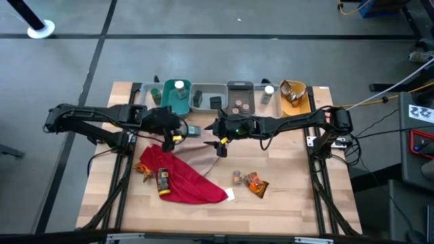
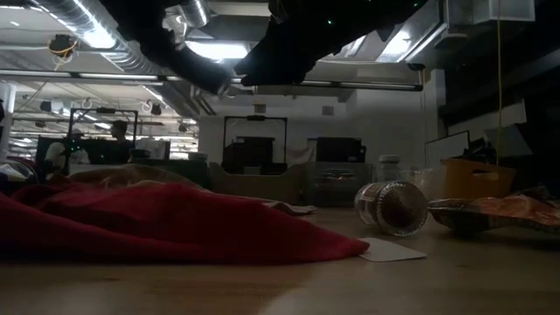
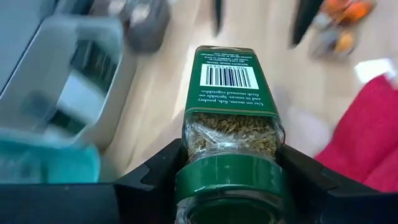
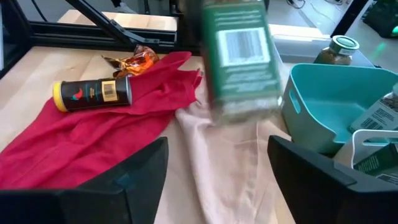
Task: Sort spices by type
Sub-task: Put the green seasoning bottle into the blue transparent bin
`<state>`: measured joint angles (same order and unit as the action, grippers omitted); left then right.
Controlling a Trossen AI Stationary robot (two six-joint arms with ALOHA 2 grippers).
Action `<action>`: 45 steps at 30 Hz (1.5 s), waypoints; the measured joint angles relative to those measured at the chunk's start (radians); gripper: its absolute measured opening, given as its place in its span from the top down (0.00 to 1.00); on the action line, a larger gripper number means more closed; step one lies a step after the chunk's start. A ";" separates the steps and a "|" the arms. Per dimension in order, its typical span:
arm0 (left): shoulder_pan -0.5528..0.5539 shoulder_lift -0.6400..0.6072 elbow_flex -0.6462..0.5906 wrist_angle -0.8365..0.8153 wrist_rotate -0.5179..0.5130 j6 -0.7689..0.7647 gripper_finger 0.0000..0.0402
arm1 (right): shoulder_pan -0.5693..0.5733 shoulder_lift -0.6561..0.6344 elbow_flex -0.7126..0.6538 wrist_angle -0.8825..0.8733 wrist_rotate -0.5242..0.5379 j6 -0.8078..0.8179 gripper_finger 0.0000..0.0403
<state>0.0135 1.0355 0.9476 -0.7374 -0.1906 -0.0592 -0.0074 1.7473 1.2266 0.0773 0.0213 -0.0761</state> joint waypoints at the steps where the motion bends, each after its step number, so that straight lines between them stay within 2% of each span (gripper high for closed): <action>1: 0.012 0.000 0.020 -0.045 -0.005 -0.009 0.54 | 0.000 0.000 0.000 0.000 0.006 0.000 0.32; 8: 0.131 0.000 0.171 -0.405 -0.117 -0.159 0.54 | 0.000 0.000 0.000 -0.028 0.014 -0.004 0.32; 13: 0.261 0.000 0.205 -0.552 -0.130 -0.297 0.54 | 0.000 0.000 0.000 -0.030 0.014 -0.004 0.32; 17: 0.376 0.012 0.206 -0.613 -0.131 -0.339 0.54 | 0.000 0.000 0.000 -0.029 0.014 -0.004 0.32; 23: 0.558 0.062 0.206 -0.641 -0.118 -0.338 0.53 | 0.000 0.000 0.000 -0.036 0.014 -0.004 0.32; 30: 0.734 0.163 0.206 -0.641 -0.052 -0.312 0.52 | 0.000 0.000 -0.001 -0.069 0.014 -0.004 0.32; 45: 0.892 0.446 0.206 -0.627 -0.001 -0.213 0.51 | 0.000 0.000 -0.001 -0.162 0.013 -0.005 0.32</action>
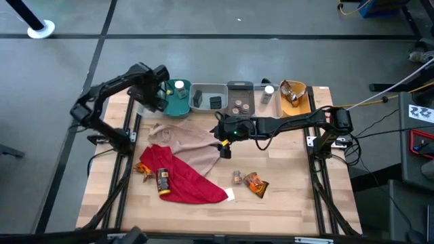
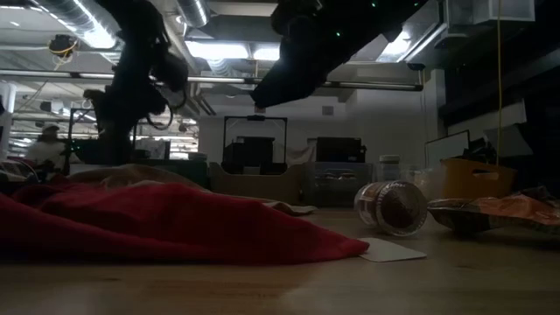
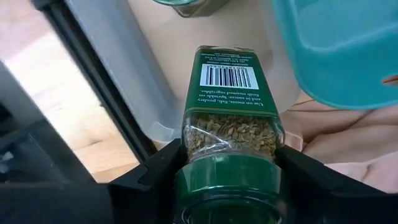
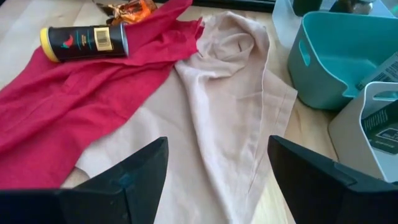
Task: Sort spices by type
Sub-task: Put the green seasoning bottle into the blue transparent bin
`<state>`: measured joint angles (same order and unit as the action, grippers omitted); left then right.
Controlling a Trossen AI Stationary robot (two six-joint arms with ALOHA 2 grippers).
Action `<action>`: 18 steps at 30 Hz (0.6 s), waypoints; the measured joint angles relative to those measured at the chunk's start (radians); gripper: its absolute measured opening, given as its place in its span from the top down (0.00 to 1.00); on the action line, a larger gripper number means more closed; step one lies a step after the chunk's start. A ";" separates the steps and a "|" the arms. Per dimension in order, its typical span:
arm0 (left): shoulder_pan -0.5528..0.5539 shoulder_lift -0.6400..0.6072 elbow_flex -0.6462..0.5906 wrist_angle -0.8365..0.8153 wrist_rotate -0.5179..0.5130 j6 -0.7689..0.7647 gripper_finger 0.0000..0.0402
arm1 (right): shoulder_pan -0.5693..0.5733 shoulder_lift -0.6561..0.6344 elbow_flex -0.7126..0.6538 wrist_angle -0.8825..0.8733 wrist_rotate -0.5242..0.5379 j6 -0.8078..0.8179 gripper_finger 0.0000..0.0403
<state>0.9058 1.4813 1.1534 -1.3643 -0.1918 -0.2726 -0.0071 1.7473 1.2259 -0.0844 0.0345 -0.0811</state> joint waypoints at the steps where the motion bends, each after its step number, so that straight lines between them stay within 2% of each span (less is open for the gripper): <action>1: 0.006 0.018 0.000 0.003 0.012 0.012 0.51 | 0.000 0.000 0.000 0.000 0.000 0.000 0.32; 12: 0.047 0.144 0.000 0.090 0.066 0.174 0.51 | 0.000 0.000 0.000 -0.003 0.000 -0.003 0.32; 18: 0.047 0.166 0.000 0.105 0.066 0.176 0.50 | 0.000 0.000 0.000 -0.021 0.000 -0.003 0.32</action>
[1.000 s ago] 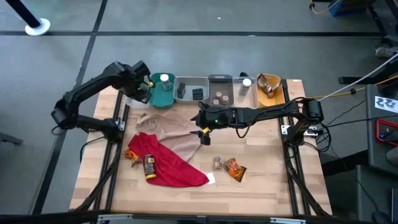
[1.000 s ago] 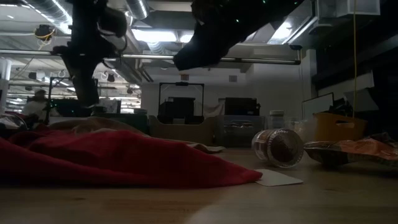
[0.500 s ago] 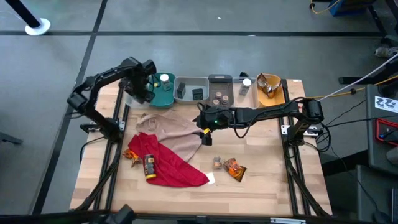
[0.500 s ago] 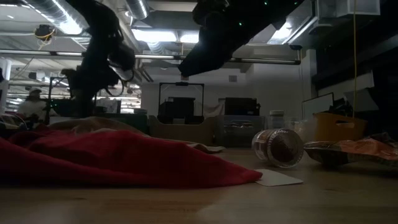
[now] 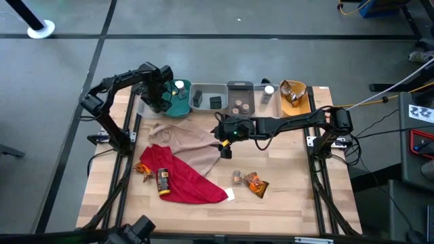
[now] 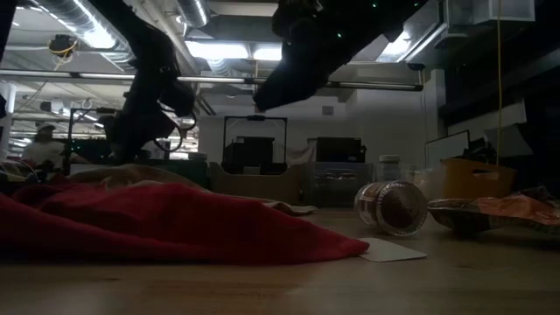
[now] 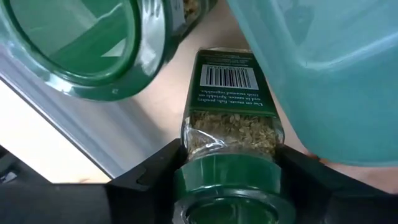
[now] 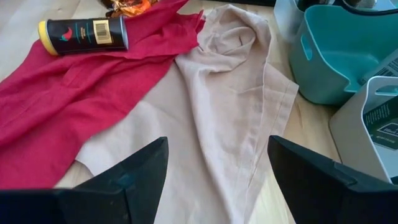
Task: Sort spices by type
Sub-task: Put the green seasoning bottle into the blue transparent bin, then put the white seasoning bottle into the transparent bin
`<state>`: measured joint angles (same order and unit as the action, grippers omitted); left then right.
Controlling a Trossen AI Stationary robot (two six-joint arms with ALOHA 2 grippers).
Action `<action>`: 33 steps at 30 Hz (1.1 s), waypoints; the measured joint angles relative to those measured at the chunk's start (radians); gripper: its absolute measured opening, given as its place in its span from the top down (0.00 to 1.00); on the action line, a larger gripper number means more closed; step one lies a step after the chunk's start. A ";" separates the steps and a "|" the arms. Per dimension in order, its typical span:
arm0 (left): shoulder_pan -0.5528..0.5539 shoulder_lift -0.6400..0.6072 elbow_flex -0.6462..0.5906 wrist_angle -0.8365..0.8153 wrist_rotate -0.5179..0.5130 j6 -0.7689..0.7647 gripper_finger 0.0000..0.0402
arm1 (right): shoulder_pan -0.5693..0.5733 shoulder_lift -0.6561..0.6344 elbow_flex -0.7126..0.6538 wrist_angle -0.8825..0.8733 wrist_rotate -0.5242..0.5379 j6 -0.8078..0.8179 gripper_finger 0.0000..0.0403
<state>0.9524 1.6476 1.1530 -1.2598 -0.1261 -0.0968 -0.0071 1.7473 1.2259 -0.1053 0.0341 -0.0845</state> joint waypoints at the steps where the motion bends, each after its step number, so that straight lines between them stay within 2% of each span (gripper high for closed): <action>1: 0.000 0.001 0.000 0.001 0.000 -0.004 0.49 | 0.000 0.000 0.000 -0.002 0.000 0.000 0.32; 11: 0.000 0.001 0.000 0.020 -0.011 0.000 0.40 | 0.000 0.000 0.000 -0.003 0.000 0.000 0.32; 19: 0.000 -0.023 0.000 -0.098 -0.012 0.034 0.40 | 0.000 0.000 0.000 -0.003 0.000 0.000 0.32; 33: -0.004 -0.196 0.000 -0.175 -0.014 0.052 0.40 | 0.000 0.000 0.000 -0.003 0.000 0.000 0.32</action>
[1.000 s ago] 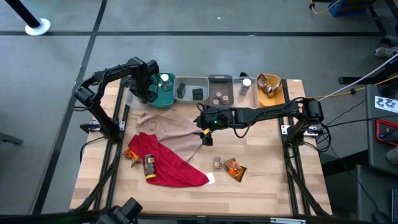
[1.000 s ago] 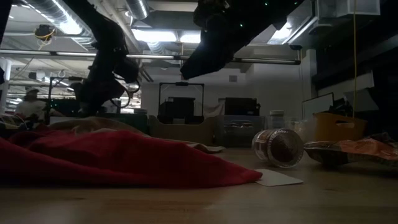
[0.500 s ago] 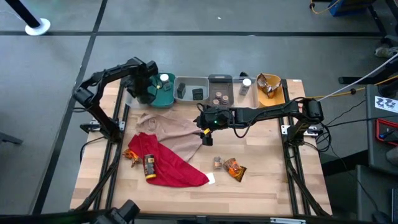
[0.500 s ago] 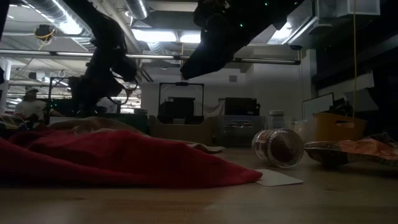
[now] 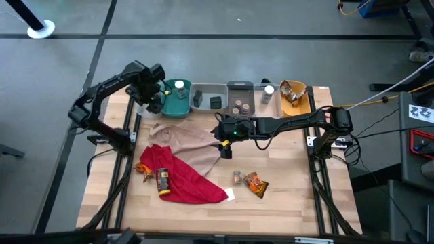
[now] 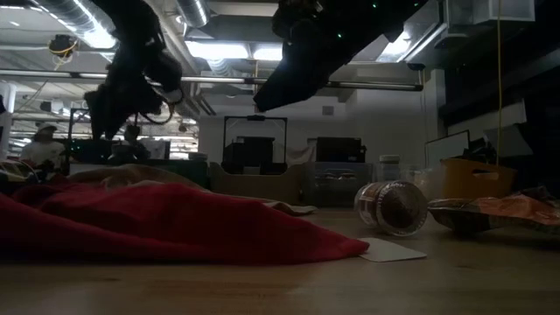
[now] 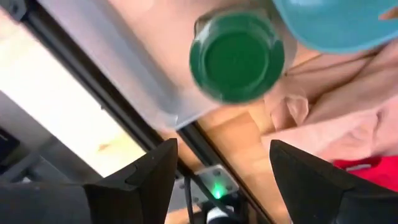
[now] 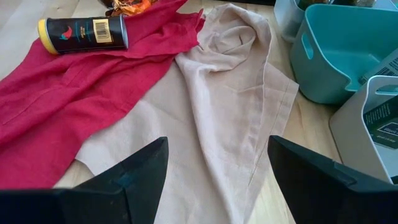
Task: Sort spices by type
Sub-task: Put the white seasoning bottle into the transparent bin
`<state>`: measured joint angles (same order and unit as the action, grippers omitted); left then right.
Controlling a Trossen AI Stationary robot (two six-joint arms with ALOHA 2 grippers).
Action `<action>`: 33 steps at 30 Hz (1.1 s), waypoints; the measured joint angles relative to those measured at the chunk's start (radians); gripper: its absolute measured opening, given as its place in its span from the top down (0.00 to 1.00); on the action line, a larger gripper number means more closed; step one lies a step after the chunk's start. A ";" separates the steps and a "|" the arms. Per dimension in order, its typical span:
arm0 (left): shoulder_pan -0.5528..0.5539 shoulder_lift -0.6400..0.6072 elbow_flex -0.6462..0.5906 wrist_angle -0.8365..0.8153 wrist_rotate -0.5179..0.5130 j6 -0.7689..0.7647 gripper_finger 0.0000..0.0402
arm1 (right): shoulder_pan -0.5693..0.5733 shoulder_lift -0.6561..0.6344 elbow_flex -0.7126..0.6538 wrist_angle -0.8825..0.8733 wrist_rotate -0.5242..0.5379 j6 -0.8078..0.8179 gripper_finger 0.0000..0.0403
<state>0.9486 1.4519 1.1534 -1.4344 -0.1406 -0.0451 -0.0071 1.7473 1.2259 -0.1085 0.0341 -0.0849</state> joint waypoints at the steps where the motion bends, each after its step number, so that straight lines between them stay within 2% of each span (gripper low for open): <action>1: -0.003 -0.016 0.000 -0.014 0.003 -0.020 0.40 | 0.000 0.000 0.000 0.000 0.000 0.000 0.32; 4: -0.020 -0.068 0.000 -0.061 0.041 -0.120 0.40 | 0.000 0.000 0.000 -0.010 0.000 0.000 0.32; 7: -0.049 -0.120 0.000 -0.103 0.124 -0.238 0.40 | 0.000 0.000 0.000 -0.030 0.000 0.000 0.32; 12: -0.139 -0.216 0.000 -0.105 0.207 -0.420 0.40 | 0.000 0.000 0.000 -0.060 0.000 0.000 0.32; 21: -0.409 -0.371 -0.041 -0.097 0.213 -0.761 0.40 | 0.001 0.000 0.000 -0.123 -0.044 0.000 0.32; 27: -0.604 -0.413 -0.096 -0.083 0.213 -0.930 0.40 | 0.001 0.000 0.000 -0.123 -0.042 0.024 0.32; 33: -0.771 -0.410 -0.129 0.035 0.212 -1.025 0.40 | 0.001 -0.001 0.000 -0.145 0.063 0.027 0.32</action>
<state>0.1771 1.0417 1.0247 -1.3998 0.0719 -1.0701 -0.0059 1.7462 1.2255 -0.2534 0.0976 -0.0574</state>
